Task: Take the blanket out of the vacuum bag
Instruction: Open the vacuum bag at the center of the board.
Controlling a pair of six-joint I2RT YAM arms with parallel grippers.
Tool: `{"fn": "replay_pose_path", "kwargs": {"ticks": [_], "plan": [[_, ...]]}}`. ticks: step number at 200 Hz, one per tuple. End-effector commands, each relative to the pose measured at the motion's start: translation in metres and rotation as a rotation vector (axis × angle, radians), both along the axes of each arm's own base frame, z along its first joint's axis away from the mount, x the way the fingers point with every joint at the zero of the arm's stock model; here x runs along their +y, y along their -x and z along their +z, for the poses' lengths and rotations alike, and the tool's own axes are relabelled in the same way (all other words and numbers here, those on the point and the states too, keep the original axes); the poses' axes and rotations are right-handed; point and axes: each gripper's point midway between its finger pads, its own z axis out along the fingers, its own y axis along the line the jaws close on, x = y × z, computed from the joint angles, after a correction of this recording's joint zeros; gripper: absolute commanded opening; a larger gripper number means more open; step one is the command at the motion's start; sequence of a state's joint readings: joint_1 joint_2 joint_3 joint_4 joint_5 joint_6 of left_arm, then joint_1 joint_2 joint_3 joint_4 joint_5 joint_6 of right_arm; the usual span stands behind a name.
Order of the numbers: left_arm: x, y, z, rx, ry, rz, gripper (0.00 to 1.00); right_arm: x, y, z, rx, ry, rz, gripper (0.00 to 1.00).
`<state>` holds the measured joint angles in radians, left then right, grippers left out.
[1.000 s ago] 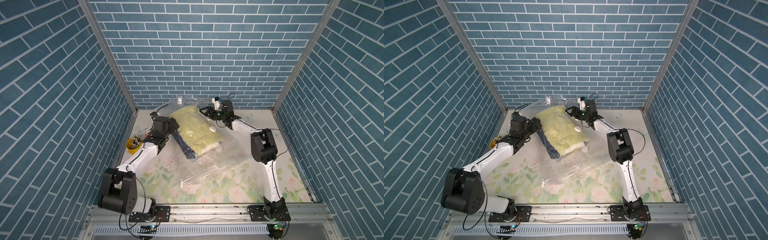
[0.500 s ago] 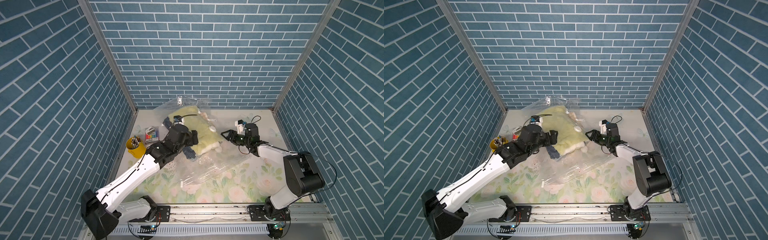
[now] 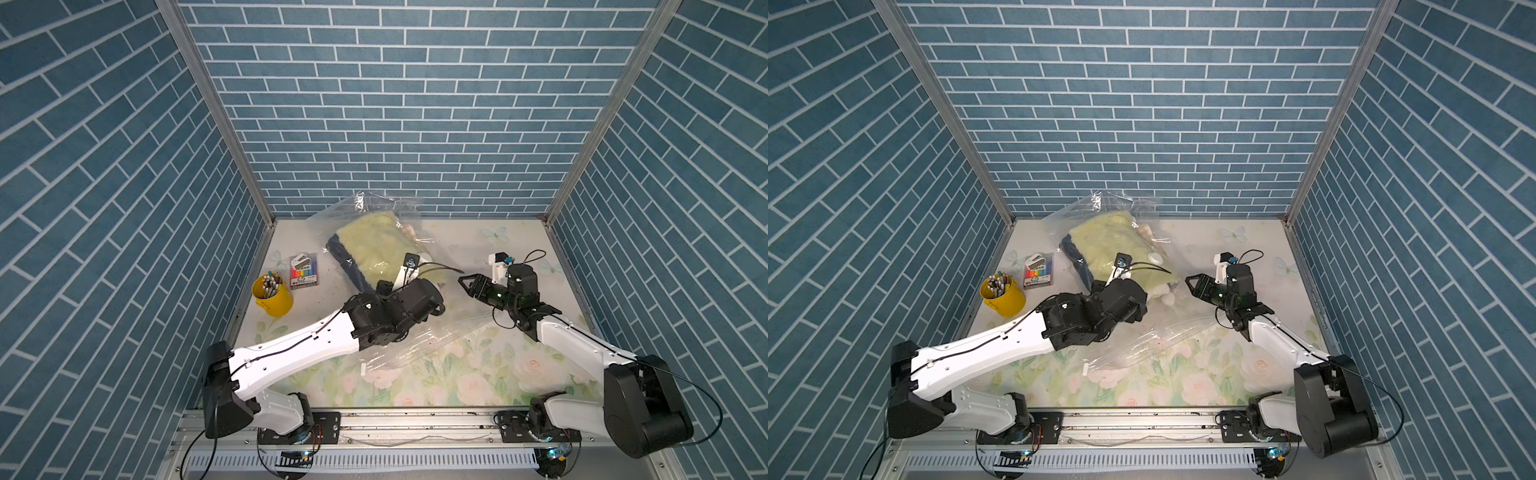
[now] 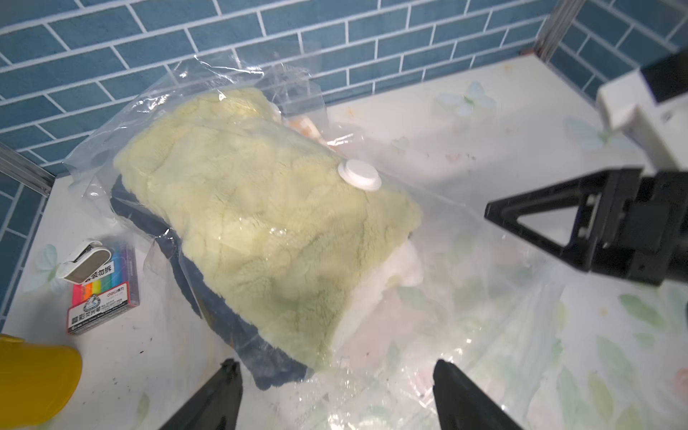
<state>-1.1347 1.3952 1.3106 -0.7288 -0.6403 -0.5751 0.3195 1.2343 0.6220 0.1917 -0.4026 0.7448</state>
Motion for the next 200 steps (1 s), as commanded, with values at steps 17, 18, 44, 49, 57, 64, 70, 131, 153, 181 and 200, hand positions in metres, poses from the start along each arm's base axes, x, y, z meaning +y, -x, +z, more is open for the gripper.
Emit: {"fn": "replay_pose_path", "kwargs": {"ticks": [17, 18, 44, 49, 57, 64, 70, 131, 153, 181, 200], "plan": [[0.03, 0.016, -0.004, 0.019, -0.076, -0.01, 0.8, -0.025, 0.038, -0.001, 0.1, 0.026, -0.085, 0.59], [0.03, 0.017, -0.004, 0.021, -0.076, -0.009, 0.8, -0.026, 0.04, -0.001, 0.105, 0.024, -0.087, 0.59], [0.042, 0.032, -0.016, 0.092, -0.119, -0.021, 0.73, -0.032, 0.068, 0.0, 0.171, -0.079, -0.135, 0.57], [0.047, 0.035, -0.018, 0.095, -0.131, -0.017, 0.7, -0.033, 0.073, 0.001, 0.174, -0.104, -0.145, 0.55], [0.056, 0.04, -0.02, 0.086, -0.15, 0.008, 0.68, -0.034, 0.078, 0.004, 0.174, -0.147, -0.164, 0.52], [0.062, 0.046, -0.023, 0.09, -0.164, 0.014, 0.68, -0.036, 0.083, 0.005, 0.178, -0.182, -0.183, 0.5], [0.063, 0.051, -0.028, 0.105, -0.164, 0.009, 0.68, -0.039, 0.088, 0.005, 0.182, -0.204, -0.201, 0.49], [0.034, 0.084, -0.052, 0.172, -0.26, -0.176, 0.72, -0.045, 0.099, -0.018, 0.244, -0.223, -0.255, 0.46], [0.033, 0.087, -0.057, 0.135, -0.349, -0.186, 0.82, -0.04, 0.098, -0.024, 0.258, -0.215, -0.23, 0.5], [0.018, 0.097, -0.072, 0.113, -0.406, -0.237, 0.87, -0.032, 0.099, -0.033, 0.271, -0.212, -0.175, 0.53], [0.005, 0.107, -0.082, 0.108, -0.445, -0.266, 0.87, -0.023, 0.102, -0.04, 0.296, -0.214, -0.118, 0.55]]}}
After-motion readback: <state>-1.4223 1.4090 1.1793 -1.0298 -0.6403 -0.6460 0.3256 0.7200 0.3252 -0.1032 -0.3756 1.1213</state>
